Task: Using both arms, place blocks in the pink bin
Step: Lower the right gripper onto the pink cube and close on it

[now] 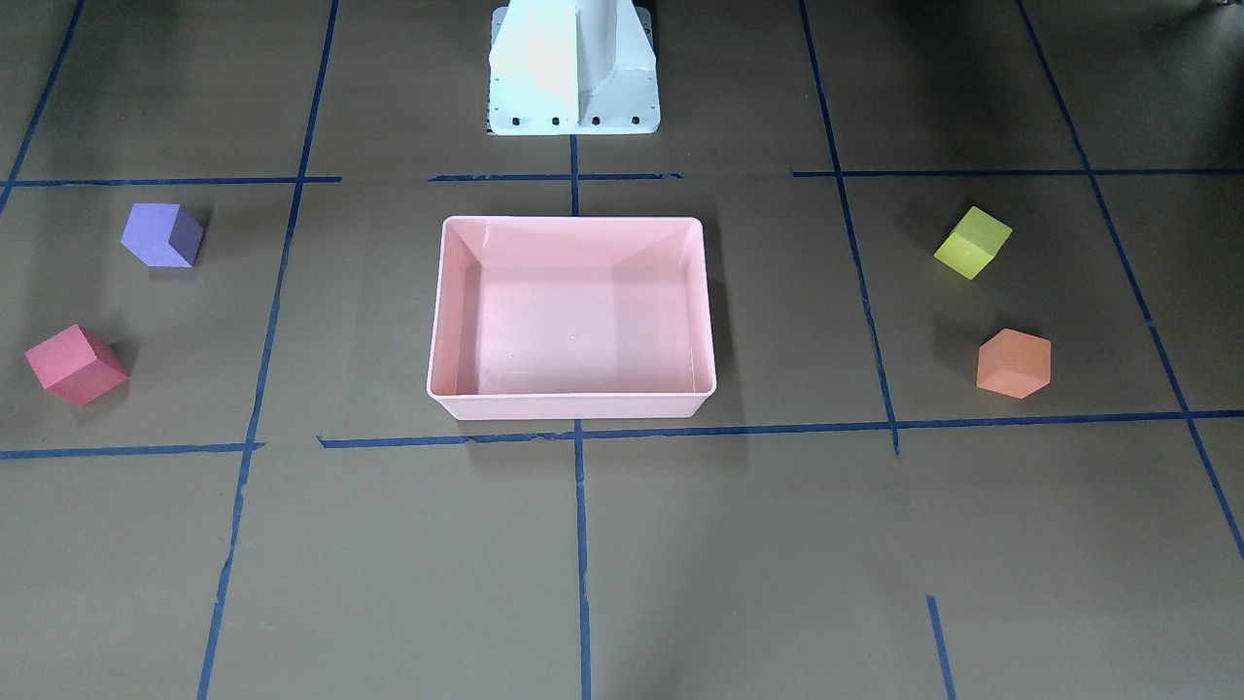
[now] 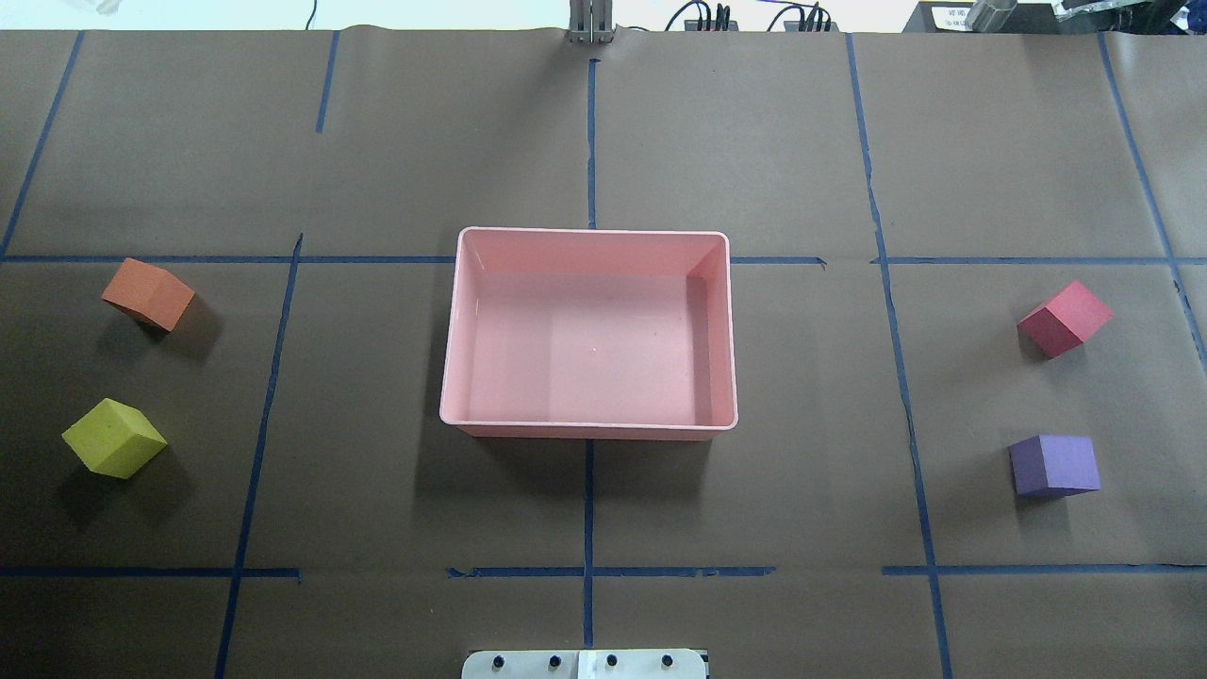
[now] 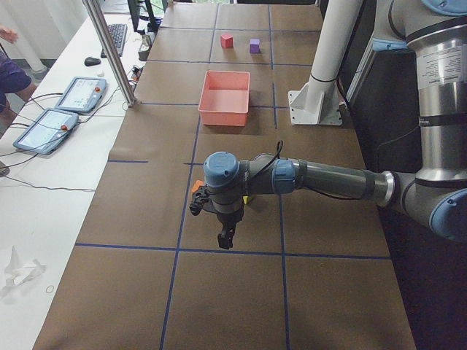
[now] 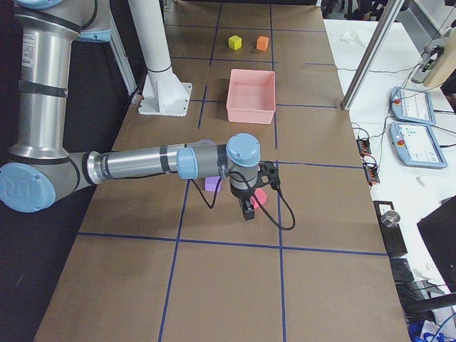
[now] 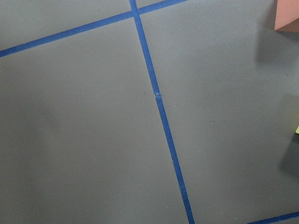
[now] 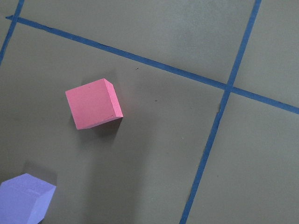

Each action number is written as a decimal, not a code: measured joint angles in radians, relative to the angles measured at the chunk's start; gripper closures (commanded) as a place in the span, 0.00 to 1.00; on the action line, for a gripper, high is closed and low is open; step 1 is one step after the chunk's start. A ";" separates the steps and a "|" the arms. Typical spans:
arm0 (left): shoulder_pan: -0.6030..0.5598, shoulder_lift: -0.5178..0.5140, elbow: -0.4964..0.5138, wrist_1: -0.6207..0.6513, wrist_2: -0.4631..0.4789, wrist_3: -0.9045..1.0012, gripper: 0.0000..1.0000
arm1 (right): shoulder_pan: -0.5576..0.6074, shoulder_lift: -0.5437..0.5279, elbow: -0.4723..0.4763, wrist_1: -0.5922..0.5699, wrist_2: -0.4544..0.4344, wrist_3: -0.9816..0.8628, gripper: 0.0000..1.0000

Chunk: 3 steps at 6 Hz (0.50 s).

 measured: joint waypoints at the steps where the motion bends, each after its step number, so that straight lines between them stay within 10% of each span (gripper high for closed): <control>1: 0.001 0.001 -0.001 0.004 0.000 0.000 0.00 | -0.017 0.017 0.001 0.001 -0.005 -0.002 0.00; 3: 0.004 0.007 -0.004 0.009 -0.001 0.000 0.00 | -0.145 0.097 -0.014 0.006 -0.074 -0.005 0.00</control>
